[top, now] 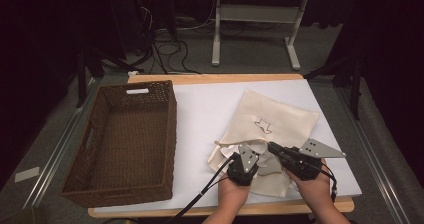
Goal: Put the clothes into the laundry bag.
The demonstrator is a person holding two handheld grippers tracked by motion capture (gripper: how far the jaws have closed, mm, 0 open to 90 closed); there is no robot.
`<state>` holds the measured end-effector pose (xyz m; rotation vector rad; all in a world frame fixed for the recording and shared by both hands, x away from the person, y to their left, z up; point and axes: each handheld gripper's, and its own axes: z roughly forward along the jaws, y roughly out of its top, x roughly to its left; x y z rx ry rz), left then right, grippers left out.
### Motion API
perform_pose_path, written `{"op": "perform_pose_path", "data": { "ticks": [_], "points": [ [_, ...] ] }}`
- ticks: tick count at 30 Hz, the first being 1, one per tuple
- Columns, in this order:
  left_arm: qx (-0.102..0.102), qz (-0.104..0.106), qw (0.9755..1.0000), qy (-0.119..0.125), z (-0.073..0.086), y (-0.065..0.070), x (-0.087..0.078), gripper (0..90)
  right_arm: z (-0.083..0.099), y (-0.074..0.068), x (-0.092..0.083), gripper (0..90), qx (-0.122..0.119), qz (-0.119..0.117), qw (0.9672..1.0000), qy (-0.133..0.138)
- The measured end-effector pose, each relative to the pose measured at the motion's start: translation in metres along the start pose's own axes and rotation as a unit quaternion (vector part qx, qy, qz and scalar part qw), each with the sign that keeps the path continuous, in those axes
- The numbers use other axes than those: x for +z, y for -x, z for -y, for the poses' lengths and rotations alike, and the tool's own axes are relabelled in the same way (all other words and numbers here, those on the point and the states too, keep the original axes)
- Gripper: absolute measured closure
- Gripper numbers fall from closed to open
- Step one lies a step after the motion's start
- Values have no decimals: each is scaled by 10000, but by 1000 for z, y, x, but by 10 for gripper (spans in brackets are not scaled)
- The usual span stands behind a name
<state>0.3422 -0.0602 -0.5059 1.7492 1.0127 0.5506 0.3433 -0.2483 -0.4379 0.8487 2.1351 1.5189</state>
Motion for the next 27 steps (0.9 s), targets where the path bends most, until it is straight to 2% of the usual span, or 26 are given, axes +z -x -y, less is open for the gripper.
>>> {"op": "perform_pose_path", "data": {
  "ticks": [3, 7, 8, 9, 10, 11, 12, 13, 14, 15, 16, 17, 18, 19, 20, 21, 22, 23, 26, 27],
  "points": [
    [11, -63, 10000, 65, -6, -1, 10, 852, 0, 0, 1, 878, 24, 0, 10000, -7],
    [-30, 30, 10000, 88, -5, 0, 12, 827, 1, 0, 1, 879, 16, -5, 10000, 1],
    [-19, 79, 9999, 107, -4, 0, 11, 784, 1, 1, 0, 878, 36, -6, 10000, -2],
    [-2, 150, 9998, 117, -3, 0, 9, 695, 1, 1, 0, 879, 22, -7, 10000, -4],
    [3, 213, 9997, 124, -1, 0, 5, 695, 1, 1, 0, 879, 22, -7, 10000, -4],
    [58, 242, 9994, 226, 2, 0, -6, 597, 1, 2, 0, 878, 24, 1, 10000, -10],
    [58, 242, 9994, 226, 2, 0, -6, 551, 1, 2, 0, 878, 24, 1, 10000, -10],
    [69, 307, 9992, 266, 4, -3, -19, 526, 1, 2, -1, 879, 9, 3, 10000, -9],
    [69, 307, 9992, 266, 4, -3, -19, 505, 1, 2, -1, 879, 9, 3, 10000, -9],
    [37, 289, 9989, 365, 7, -8, -33, 490, 2, 1, -1, 878, -8, 4, 10000, -15],
    [37, 289, 9989, 365, 7, -8, -33, 480, 2, 1, -1, 878, -8, 4, 10000, -15],
    [48, 203, 9989, 410, 9, -17, -46, 473, 1, 1, 0, 878, 13, -4, 10000, -16],
    [48, 203, 9989, 410, 9, -17, -46, 465, 1, 1, 0, 878, 13, -4, 10000, -16],
    [76, 33, 9992, 391, 12, -27, -55, 451, 1, 1, 0, 878, -21, 5, 10000, -14],
    [76, 33, 9992, 391, 12, -27, -55, 438, 1, 1, 0, 878, -21, 5, 10000, -14],
    [21, -107, 9995, 294, 16, -38, -60, 429, 1, 1, 0, 878, -8, 19, 10000, -16],
    [21, -107, 9995, 294, 16, -38, -60, 412, 1, 1, 0, 878, -8, 19, 10000, -16],
    [-102, -218, 9995, 220, 19, -48, -62, 389, 1, 1, 0, 878, -4, 18, 10000, -9],
    [-323, -214, 9991, 157, 22, -57, -62, 357, 1, 1, -1, 878, -1, 16, 10000, -23],
    [-317, -187, 9993, 91, 22, -58, -60, 340, 1, 2, 0, 878, -7, 13, 10000, -16]
  ]
}}
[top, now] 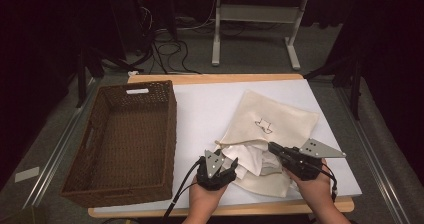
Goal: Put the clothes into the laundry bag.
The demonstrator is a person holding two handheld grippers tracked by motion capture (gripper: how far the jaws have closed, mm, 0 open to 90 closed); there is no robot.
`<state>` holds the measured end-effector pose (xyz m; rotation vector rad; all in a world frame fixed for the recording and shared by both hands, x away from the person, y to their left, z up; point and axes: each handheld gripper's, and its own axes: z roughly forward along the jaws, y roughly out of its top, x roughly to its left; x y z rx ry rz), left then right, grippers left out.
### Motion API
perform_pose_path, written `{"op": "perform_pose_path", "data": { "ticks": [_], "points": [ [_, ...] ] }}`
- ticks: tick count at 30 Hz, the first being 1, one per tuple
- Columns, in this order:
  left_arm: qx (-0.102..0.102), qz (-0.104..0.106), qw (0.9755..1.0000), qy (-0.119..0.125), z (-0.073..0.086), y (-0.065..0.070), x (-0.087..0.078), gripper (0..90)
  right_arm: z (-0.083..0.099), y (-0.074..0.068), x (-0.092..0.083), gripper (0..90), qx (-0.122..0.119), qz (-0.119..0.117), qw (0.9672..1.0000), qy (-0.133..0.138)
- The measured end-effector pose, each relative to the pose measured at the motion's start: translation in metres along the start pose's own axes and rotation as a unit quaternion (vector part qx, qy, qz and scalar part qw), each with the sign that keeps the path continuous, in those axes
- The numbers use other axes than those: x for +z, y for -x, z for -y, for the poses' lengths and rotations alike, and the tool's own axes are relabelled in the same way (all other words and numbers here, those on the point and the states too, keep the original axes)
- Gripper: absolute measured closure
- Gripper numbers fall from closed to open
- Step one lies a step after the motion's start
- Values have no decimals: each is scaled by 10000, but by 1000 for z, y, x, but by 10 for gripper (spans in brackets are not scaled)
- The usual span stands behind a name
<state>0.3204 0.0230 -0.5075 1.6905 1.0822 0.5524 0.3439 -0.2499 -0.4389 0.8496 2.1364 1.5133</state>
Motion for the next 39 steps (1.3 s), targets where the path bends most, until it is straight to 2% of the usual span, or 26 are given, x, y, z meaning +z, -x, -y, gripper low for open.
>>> {"op": "perform_pose_path", "data": {
  "ticks": [3, 5, 7, 8, 11, 14, 15, 17, 20, 21, 24, 34, 35, 36, 39],
  "points": [
    [9, 10, 9997, -244, 3, 0, 7, 311, 0, 0, -1, 878, 13, 10, 10000, -3],
    [-59, 108, 9992, -392, 5, 0, 12, 312, 0, -1, -1, 878, 12, 15, 10000, -5],
    [-101, 156, 9988, -453, 5, 1, 14, 334, 0, -1, -1, 878, 14, 13, 10000, -7],
    [-83, 249, 9981, -550, 5, 3, 19, 348, 0, -1, -1, 878, 17, 18, 10000, -2],
    [-35, 352, 9974, -624, 3, 6, 22, 400, 0, -1, 0, 878, -9, 19, 10000, -12],
    [-35, 459, 9939, -1000, -1, 12, 35, 421, 0, -1, 1, 878, 21, 15, 10000, -24],
    [-35, 459, 9939, -1000, -1, 12, 35, 416, 0, -1, 1, 878, 21, 15, 10000, -24],
    [-46, 534, 9914, -1197, -2, 14, 41, 417, 1, -1, 1, 878, -5, 10, 10000, -27],
    [-18, 567, 9903, -1270, -2, 16, 44, 421, 1, -1, 0, 878, 0, 10, 10000, -29],
    [91, 568, 9899, -1297, -2, 18, 44, 459, 1, -1, 0, 878, -11, 6, 10000, -31],
    [195, 552, 9889, -1364, -1, 20, 45, 533, 1, -2, 1, 878, -6, 9, 10000, -43],
    [243, 562, 9877, -1437, -4, 24, 47, 790, 1, -3, 2, 878, -21, 4, 10000, -64],
    [243, 562, 9877, -1437, -4, 24, 47, 814, 1, -3, 2, 878, -19, 4, 10000, -64],
    [245, 533, 9894, -1327, -8, 24, 45, 835, 1, -3, 2, 878, -5, 8, 10000, -68],
    [327, 485, 9909, -1215, -10, 25, 44, 849, 2, -3, 2, 878, -35, 9, 10000, -69]
  ]
}}
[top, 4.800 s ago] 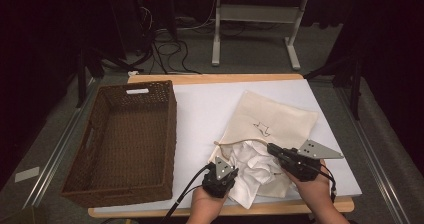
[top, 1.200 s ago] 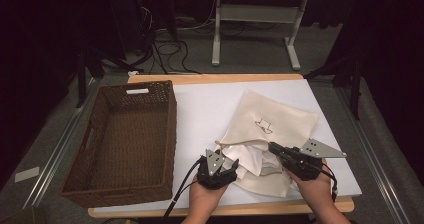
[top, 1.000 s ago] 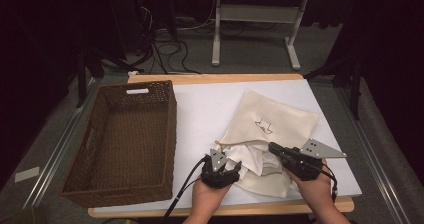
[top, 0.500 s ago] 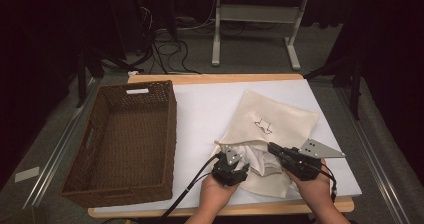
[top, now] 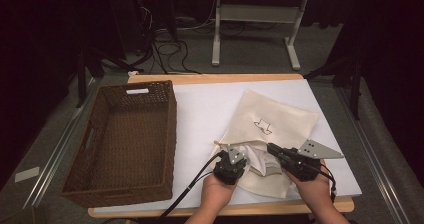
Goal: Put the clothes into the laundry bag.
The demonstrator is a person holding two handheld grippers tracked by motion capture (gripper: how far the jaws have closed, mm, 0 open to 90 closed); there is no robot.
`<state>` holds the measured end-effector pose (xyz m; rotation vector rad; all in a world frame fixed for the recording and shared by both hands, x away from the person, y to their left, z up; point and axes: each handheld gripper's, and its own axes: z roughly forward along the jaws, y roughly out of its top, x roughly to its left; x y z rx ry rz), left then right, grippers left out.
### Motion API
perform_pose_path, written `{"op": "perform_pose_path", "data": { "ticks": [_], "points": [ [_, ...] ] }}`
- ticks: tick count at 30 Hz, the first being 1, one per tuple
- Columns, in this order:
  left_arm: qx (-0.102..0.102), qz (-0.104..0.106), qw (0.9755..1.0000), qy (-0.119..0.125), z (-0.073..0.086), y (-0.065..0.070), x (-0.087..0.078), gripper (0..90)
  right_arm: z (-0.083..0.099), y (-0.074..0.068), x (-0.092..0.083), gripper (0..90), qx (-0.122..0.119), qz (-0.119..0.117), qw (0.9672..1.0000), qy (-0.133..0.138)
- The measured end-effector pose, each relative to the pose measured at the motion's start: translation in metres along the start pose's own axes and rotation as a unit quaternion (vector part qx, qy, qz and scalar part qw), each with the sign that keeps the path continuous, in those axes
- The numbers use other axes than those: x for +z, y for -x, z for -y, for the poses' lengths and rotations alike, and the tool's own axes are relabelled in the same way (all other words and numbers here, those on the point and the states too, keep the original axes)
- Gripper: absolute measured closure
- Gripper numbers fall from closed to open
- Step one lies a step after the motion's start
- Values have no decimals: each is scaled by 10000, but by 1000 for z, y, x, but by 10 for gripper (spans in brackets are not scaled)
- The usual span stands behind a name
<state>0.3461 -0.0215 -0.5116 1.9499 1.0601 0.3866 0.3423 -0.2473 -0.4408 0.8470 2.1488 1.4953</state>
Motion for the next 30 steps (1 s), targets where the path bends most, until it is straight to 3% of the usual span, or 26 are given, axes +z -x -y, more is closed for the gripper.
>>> {"op": "perform_pose_path", "data": {
  "ticks": [3, 10, 17, 22, 26, 30],
  "points": [
    [-15, -45, 9998, 202, -4, 3, -1, 850, 0, 1, 0, 878, -5, -2, 10000, 10],
    [4, -70, 9992, 389, -14, 10, 4, 852, 0, 0, 0, 878, 13, 10, 10000, 11],
    [-34, -134, 9980, 616, -27, 25, 26, 851, 0, 1, -1, 878, -7, 18, 10000, 54],
    [-92, -144, 9953, 953, -37, 31, 41, 837, 1, 3, -3, 879, 59, 50, 9999, 75],
    [55, -173, 9957, 910, -34, 32, 41, 822, 1, 4, -4, 878, 76, 56, 9999, 95],
    [3, -170, 9954, 940, -32, 31, 40, 811, 1, 4, -5, 878, 83, 50, 9999, 93]
  ]
}}
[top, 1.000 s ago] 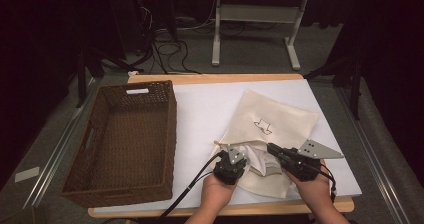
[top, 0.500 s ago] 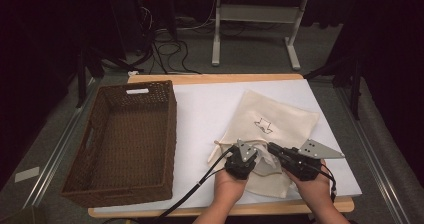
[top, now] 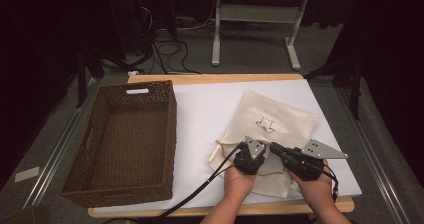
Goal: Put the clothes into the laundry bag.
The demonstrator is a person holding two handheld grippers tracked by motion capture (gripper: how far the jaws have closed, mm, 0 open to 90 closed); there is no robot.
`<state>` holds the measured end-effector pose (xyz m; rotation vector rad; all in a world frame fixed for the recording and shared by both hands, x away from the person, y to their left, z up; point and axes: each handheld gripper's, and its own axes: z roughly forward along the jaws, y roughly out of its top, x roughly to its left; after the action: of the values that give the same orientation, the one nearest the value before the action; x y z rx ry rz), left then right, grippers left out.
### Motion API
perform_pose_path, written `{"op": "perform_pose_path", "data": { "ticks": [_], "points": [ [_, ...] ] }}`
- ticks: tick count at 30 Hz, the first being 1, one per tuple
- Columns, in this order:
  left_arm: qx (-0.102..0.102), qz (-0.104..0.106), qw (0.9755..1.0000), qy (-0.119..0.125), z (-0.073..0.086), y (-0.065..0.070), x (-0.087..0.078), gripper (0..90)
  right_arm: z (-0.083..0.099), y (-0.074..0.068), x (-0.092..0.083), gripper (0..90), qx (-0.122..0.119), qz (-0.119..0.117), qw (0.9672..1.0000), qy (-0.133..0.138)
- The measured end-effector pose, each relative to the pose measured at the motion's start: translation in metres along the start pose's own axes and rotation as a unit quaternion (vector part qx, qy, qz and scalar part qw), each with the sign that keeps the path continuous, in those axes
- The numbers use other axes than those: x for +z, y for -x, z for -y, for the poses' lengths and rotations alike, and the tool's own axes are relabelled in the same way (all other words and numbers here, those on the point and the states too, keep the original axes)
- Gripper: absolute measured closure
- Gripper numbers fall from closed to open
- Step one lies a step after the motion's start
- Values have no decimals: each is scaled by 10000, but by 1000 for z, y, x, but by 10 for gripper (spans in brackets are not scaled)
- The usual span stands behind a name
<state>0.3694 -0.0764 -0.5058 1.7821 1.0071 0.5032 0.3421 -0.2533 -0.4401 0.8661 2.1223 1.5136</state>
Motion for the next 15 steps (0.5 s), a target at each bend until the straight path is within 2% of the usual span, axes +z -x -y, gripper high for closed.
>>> {"op": "perform_pose_path", "data": {
  "ticks": [1, 6, 7, 10, 12, 15],
  "points": [
    [-15, 38, 10000, 55, 0, 1, 0, 810, 0, -1, 0, 878, -7, -2, 10000, -3],
    [-72, 140, 9999, 32, 0, 3, 6, 801, 1, 0, 1, 878, 0, 8, 10000, -31],
    [-70, 221, 9997, 18, 2, 4, 6, 780, 1, 1, 1, 878, 4, -18, 10000, -33],
    [-62, 283, 9996, 11, 4, 5, 5, 663, 1, 1, 1, 878, -10, -22, 10000, -29],
    [-26, 370, 9993, -56, 5, 3, 2, 607, 2, 1, 1, 878, -5, -7, 10000, -44],
    [-59, 441, 9990, -19, 6, 2, -4, 532, 1, 0, 1, 878, -14, -10, 10000, -41]
  ]
}}
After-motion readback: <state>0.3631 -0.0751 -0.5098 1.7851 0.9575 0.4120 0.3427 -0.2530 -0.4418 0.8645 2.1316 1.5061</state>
